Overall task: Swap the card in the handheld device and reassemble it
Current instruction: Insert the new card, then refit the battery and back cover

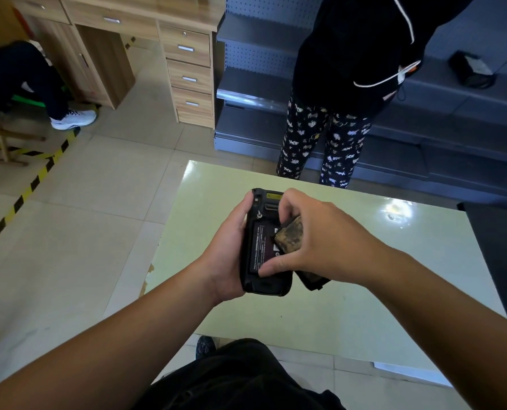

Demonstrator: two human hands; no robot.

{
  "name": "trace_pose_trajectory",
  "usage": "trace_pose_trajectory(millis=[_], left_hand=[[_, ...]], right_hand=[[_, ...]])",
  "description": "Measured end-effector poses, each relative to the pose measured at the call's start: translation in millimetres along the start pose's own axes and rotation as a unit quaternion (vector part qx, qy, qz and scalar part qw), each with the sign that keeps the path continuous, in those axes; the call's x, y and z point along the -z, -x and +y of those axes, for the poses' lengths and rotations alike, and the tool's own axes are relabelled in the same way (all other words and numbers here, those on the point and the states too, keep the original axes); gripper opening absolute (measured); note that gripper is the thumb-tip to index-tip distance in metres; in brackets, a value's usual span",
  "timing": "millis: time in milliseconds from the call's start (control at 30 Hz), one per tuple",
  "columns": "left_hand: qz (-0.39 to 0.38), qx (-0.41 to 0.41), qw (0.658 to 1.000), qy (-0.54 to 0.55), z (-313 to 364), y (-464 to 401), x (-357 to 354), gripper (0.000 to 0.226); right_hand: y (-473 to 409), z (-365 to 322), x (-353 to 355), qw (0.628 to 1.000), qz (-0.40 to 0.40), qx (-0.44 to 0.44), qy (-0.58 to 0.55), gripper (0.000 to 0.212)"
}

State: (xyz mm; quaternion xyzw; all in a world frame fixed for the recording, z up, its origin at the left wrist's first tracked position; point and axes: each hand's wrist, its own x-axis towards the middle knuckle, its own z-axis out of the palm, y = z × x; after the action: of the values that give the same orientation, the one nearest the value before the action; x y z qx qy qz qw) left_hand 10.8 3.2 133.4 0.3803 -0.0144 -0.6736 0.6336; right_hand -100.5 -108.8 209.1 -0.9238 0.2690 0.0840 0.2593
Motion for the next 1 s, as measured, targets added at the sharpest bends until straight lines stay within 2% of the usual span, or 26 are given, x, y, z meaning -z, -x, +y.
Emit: trace_pose_trajectory(millis=[100, 233, 533, 633, 733, 833, 900, 1000], left_hand=[[0.022, 0.005, 1.000, 0.021, -2.5, -3.3, 1.8, 0.079], [0.057, 0.019, 0.998, 0.034, -13.1, -5.4, 3.7, 0.081], [0.064, 0.036, 0.997, 0.006, -21.3, -2.4, -5.3, 0.082], [0.071, 0.037, 0.997, -0.016, -13.6, -1.7, -13.2, 0.085], [0.037, 0.017, 0.999, -0.014, -4.5, 3.8, -26.1, 0.086], [-0.030, -0.005, 1.000, -0.006, 1.7, 11.4, -39.8, 0.078], [-0.069, -0.009, 0.998, 0.007, 3.8, 16.8, -49.2, 0.074], [-0.064, -0.022, 0.998, 0.002, 3.3, 21.7, -61.3, 0.073]], right_hand=[[3.9, 0.1, -4.6, 0.998, 0.012, -0.068, -0.007, 0.089], [5.5, 2.1, -9.1, 0.995, 0.009, -0.101, -0.023, 0.098], [10.4, 20.6, -15.8, 0.992, -0.010, -0.115, -0.053, 0.093], [14.3, 26.1, -9.9, 0.985, -0.019, -0.095, -0.145, 0.074], [21.3, 27.9, 5.2, 0.955, 0.064, -0.066, -0.284, 0.041], [30.1, 16.4, 25.9, 0.884, 0.199, -0.038, -0.422, 0.030], [35.0, 5.8, 37.2, 0.858, 0.258, -0.007, -0.444, 0.020], [37.9, -3.1, 47.1, 0.846, 0.299, 0.021, -0.441, 0.015]])
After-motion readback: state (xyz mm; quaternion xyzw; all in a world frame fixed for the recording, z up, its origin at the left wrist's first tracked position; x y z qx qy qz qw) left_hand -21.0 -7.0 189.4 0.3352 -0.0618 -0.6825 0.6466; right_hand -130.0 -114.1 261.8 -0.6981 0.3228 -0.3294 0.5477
